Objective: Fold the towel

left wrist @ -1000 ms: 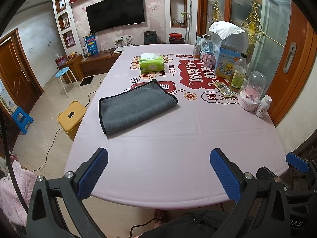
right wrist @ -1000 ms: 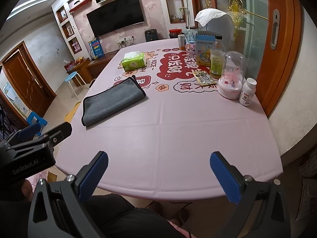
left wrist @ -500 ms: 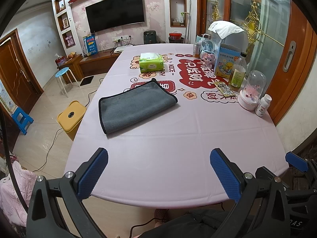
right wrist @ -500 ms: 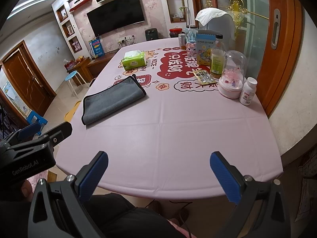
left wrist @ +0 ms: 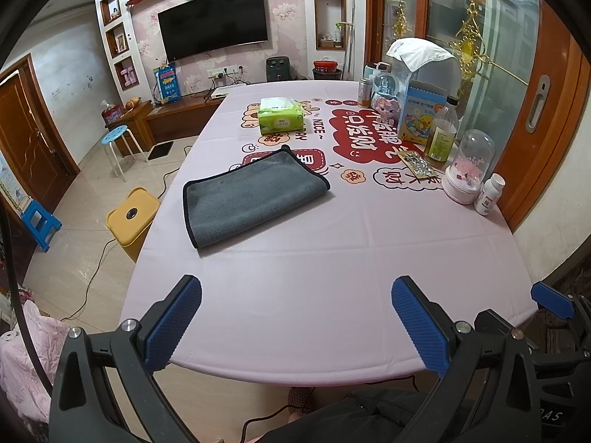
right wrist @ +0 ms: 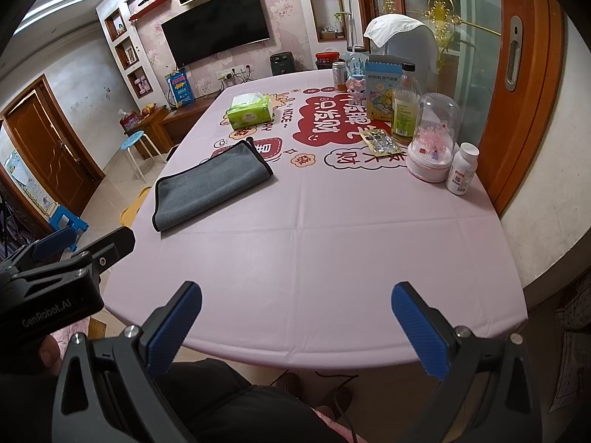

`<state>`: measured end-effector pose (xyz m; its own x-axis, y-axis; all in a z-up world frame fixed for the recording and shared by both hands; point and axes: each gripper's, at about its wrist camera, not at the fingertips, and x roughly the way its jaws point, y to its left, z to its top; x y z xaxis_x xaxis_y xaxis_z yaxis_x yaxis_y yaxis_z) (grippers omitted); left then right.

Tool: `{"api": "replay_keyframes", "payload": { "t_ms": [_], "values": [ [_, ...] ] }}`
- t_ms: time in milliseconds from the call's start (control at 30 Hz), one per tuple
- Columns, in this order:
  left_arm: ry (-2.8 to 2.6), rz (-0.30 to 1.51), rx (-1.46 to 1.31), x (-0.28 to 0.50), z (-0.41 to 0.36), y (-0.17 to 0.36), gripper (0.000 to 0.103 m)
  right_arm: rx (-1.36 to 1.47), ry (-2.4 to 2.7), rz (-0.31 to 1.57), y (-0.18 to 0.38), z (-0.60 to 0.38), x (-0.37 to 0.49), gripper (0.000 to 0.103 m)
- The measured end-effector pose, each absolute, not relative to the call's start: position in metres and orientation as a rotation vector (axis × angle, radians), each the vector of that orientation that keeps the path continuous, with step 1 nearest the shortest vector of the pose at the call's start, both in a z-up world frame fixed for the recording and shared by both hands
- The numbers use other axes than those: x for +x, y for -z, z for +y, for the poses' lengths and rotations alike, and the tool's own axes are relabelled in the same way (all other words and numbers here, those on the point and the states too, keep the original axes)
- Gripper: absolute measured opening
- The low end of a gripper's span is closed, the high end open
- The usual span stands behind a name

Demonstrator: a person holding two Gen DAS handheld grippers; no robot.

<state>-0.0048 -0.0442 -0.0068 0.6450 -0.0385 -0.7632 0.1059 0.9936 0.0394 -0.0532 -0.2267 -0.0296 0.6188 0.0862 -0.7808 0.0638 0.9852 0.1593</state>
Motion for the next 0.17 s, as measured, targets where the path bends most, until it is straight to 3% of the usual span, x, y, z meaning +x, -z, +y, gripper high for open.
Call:
{"api": "replay_keyframes", "payload": {
  "t_ms": [167],
  "values": [
    [0.082, 0.867, 0.083, -0.0044, -0.0444, 0.0067, 0.102, 0.179, -0.013, 0.906, 0.0288, -0.2269, -0.0524, 0.103]
  ]
}}
